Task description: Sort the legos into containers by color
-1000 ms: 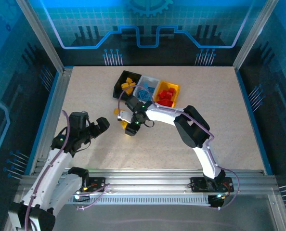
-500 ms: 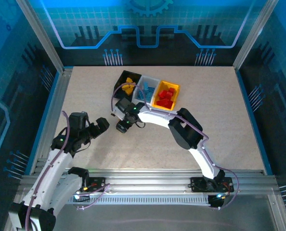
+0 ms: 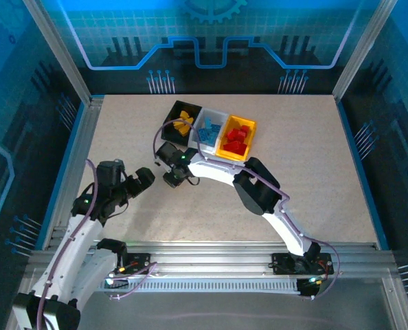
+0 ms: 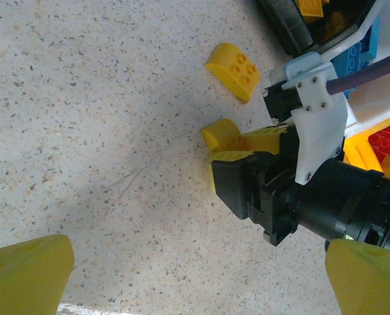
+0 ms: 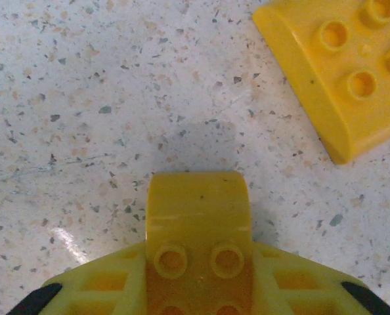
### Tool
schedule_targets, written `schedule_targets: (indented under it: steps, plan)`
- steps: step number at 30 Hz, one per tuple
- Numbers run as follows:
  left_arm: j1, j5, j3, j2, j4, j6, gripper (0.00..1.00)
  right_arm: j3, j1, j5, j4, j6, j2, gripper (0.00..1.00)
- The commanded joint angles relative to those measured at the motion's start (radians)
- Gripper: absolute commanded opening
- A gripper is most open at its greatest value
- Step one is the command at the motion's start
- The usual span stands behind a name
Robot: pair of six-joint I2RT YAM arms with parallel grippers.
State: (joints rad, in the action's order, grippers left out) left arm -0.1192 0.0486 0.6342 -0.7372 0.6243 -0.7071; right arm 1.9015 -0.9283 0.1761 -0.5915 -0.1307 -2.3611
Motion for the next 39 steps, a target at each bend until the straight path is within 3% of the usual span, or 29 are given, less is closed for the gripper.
schedule_targets:
  steps: [1,5,14,19,24,31,39]
  plan:
    - [0.016,0.004,-0.015,0.028,0.019,0.007,0.99,-0.021,0.017,0.056,-0.035,-0.007,-0.012,0.30]
    - [0.018,-0.001,-0.028,0.046,0.021,-0.001,0.99,-0.068,0.023,0.040,-0.015,0.000,0.030,0.27]
    - [0.018,0.019,-0.033,0.030,-0.014,-0.019,0.99,-0.360,0.107,-0.059,0.092,-0.074,0.333,0.27]
    - [0.018,0.048,-0.017,-0.042,-0.061,-0.011,0.99,-0.558,0.165,-0.110,0.122,-0.131,0.532,0.27]
    - [0.019,0.086,0.003,-0.134,-0.149,-0.025,0.99,-0.649,0.246,-0.155,0.116,-0.200,0.699,0.28]
    - [0.015,0.146,0.025,-0.237,-0.230,-0.065,0.99,-0.468,0.354,-0.293,0.123,-0.292,0.668,0.29]
    - [0.013,0.186,0.023,-0.252,-0.187,-0.061,0.99,-0.043,0.411,-0.455,0.211,-0.524,0.355,0.30]
